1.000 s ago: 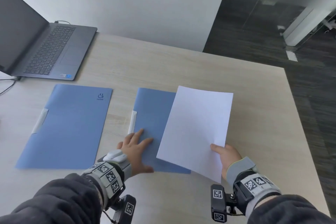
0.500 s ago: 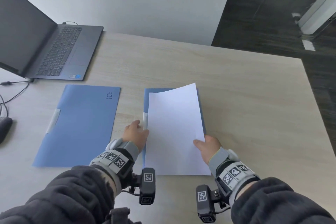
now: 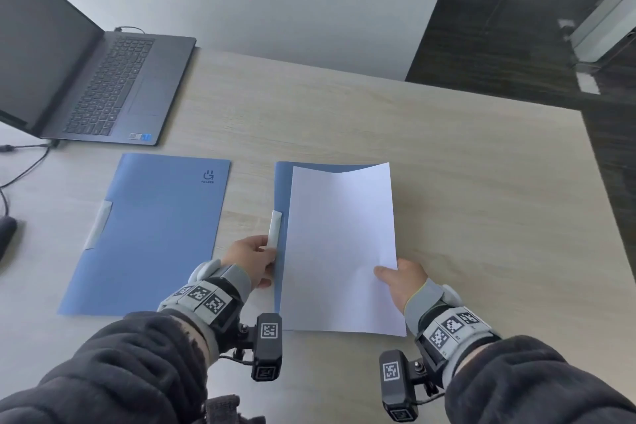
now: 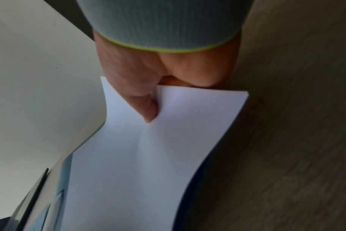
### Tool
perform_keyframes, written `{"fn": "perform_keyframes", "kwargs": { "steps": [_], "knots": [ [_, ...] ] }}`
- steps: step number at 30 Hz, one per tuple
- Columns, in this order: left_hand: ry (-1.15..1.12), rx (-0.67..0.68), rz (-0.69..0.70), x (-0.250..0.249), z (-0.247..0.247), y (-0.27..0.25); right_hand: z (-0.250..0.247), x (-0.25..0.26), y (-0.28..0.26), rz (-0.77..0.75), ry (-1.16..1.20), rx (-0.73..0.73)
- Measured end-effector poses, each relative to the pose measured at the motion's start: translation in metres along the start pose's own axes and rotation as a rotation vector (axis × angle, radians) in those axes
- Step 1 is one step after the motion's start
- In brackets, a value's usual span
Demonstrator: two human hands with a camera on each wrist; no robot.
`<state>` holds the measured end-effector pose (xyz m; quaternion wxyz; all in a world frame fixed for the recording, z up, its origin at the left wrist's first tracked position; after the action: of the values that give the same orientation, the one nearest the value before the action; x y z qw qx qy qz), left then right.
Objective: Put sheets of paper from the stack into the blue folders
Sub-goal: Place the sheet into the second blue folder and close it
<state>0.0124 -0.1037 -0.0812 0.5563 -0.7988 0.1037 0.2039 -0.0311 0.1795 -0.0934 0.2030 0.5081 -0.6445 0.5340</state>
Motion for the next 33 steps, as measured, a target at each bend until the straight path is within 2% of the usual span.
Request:
{"fn": "perform_keyframes", "kwargs": {
  "steps": [5,10,12,15,17,20,22,24,27,33],
  "knots": [
    [-0.045,-0.14,-0.024,-0.008,-0.038,0.011,-0.004,0.004,-0.002,-0.012,-0.01,0.009],
    [-0.238,-0.166,-0.006,-0.022,-0.072,0.025,-0.003,0.005,-0.003,-0.007,-0.015,0.008],
    [-0.215,-0.2,0.035,-0.026,-0.077,0.023,-0.004,0.005,-0.003,0.013,-0.013,0.004],
    [0.044,-0.331,0.171,-0.027,-0.071,0.012,-0.003,0.004,-0.002,0.021,-0.001,-0.008],
    [0.243,-0.347,0.308,-0.021,-0.056,0.003,-0.003,0.003,-0.001,0.036,0.015,-0.025],
    [0.529,-0.224,0.507,-0.004,-0.026,-0.008,-0.003,0.002,-0.001,0.06,0.04,-0.059],
    [0.739,-0.118,0.587,0.007,-0.008,-0.013,-0.003,0.0,-0.001,0.075,0.066,-0.08],
    [0.929,-0.071,0.575,0.011,0.004,-0.021,-0.004,-0.002,-0.002,0.084,0.084,-0.09],
    [1.121,-0.073,0.537,0.014,0.01,-0.03,-0.016,-0.008,-0.006,0.096,0.107,-0.14],
    [1.326,-0.197,0.515,0.025,0.029,-0.03,-0.06,-0.032,-0.022,0.143,0.221,-0.35]
  ]
}}
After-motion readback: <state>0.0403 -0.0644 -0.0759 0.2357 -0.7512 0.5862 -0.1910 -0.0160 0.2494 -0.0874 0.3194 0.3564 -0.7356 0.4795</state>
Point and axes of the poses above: each hand's wrist, its own y-axis towards the middle knuckle, its own z-axis out of the palm, x = y × z, the point moved 2 cm from there along y, towards the middle knuckle, and after that the axes turned 14 degrees about -z, right-handed, at the moved point
